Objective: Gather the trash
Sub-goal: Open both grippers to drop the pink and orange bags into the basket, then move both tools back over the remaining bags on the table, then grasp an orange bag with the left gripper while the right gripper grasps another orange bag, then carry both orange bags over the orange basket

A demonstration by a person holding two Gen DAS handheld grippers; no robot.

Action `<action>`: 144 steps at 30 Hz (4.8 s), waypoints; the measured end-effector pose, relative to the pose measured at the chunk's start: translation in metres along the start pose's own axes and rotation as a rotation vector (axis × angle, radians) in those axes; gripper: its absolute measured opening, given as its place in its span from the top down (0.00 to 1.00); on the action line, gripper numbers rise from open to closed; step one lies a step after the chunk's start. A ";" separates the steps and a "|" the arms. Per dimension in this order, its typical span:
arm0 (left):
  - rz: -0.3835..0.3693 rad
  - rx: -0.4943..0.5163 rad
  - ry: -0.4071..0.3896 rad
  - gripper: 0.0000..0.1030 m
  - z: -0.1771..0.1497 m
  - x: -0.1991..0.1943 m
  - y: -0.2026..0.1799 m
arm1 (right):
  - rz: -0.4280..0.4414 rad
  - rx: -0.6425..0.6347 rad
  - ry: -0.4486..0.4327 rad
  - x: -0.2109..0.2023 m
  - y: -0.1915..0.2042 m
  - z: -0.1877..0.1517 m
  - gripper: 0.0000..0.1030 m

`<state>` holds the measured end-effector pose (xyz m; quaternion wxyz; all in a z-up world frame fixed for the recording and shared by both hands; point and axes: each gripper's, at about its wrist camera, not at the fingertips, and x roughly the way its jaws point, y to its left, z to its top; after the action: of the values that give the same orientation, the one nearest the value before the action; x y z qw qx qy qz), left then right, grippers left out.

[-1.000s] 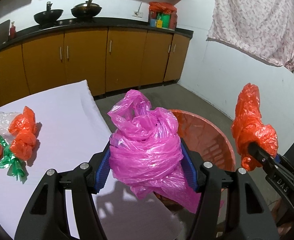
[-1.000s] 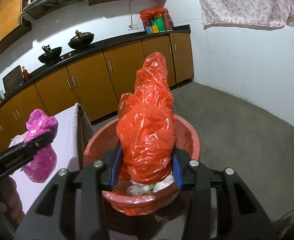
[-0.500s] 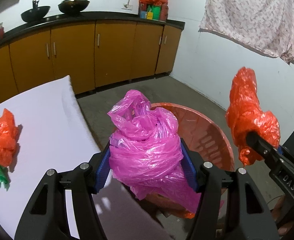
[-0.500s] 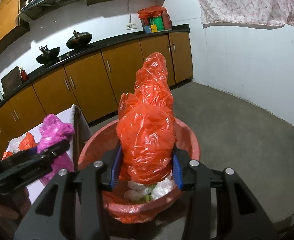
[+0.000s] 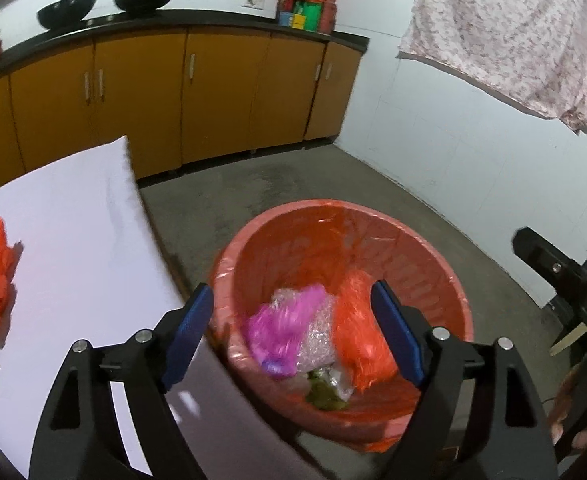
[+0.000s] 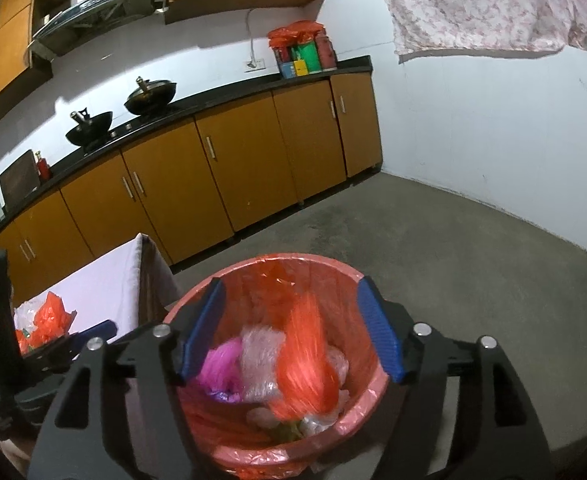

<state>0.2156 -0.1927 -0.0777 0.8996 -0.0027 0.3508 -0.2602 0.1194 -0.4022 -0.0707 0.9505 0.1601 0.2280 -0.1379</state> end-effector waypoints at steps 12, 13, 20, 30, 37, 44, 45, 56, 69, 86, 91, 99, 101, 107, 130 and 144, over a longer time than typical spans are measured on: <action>0.100 -0.070 -0.036 0.15 -0.012 -0.032 0.040 | 0.009 -0.028 0.015 -0.005 0.018 -0.008 0.23; 0.110 -0.072 -0.040 0.15 -0.013 -0.035 0.043 | 0.015 -0.034 0.014 -0.006 0.021 -0.008 0.23; 0.182 -0.107 -0.069 0.15 -0.023 -0.060 0.073 | 0.058 -0.073 0.021 -0.007 0.047 -0.004 0.23; 0.428 -0.141 -0.133 0.14 -0.046 -0.115 0.148 | 0.150 -0.159 0.058 -0.005 0.097 -0.015 0.23; 0.656 -0.257 -0.160 0.14 -0.057 -0.157 0.235 | 0.195 -0.200 0.094 0.000 0.128 -0.025 0.23; 0.657 -0.316 -0.061 0.10 -0.065 -0.147 0.295 | 0.235 -0.268 0.121 0.006 0.166 -0.034 0.23; 0.647 -0.323 -0.049 0.10 -0.065 -0.143 0.300 | 0.240 -0.279 0.122 0.006 0.171 -0.035 0.23; 0.491 -0.386 0.017 0.38 -0.069 -0.123 0.327 | 0.324 -0.380 0.157 0.021 0.237 -0.050 0.23; 0.524 -0.387 -0.064 0.65 -0.088 -0.169 0.341 | 0.478 -0.413 0.264 0.061 0.330 -0.071 0.39; 0.531 -0.438 -0.071 0.65 -0.099 -0.182 0.350 | 0.415 -0.465 0.417 0.126 0.390 -0.107 0.55; 0.526 -0.431 -0.073 0.65 -0.098 -0.182 0.345 | 0.421 -0.431 0.417 0.127 0.375 -0.104 0.66; 0.510 -0.407 -0.091 0.65 -0.092 -0.185 0.330 | 0.417 -0.382 0.364 0.106 0.338 -0.090 0.68; 0.498 -0.397 -0.096 0.65 -0.089 -0.185 0.322 | 0.414 -0.370 0.347 0.097 0.327 -0.085 0.68; 0.457 -0.356 -0.107 0.65 -0.076 -0.179 0.292 | 0.404 -0.352 0.268 0.062 0.294 -0.067 0.68; 0.315 -0.207 -0.131 0.65 -0.034 -0.153 0.174 | 0.321 -0.172 0.151 0.003 0.162 -0.028 0.68; 0.253 -0.152 -0.116 0.65 -0.025 -0.131 0.131 | 0.261 -0.112 0.136 -0.001 0.115 -0.025 0.68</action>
<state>0.1792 -0.0133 -0.0386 0.9412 -0.0416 0.3144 -0.1169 0.1474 -0.2881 -0.0639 0.9501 0.1439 0.2765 0.0109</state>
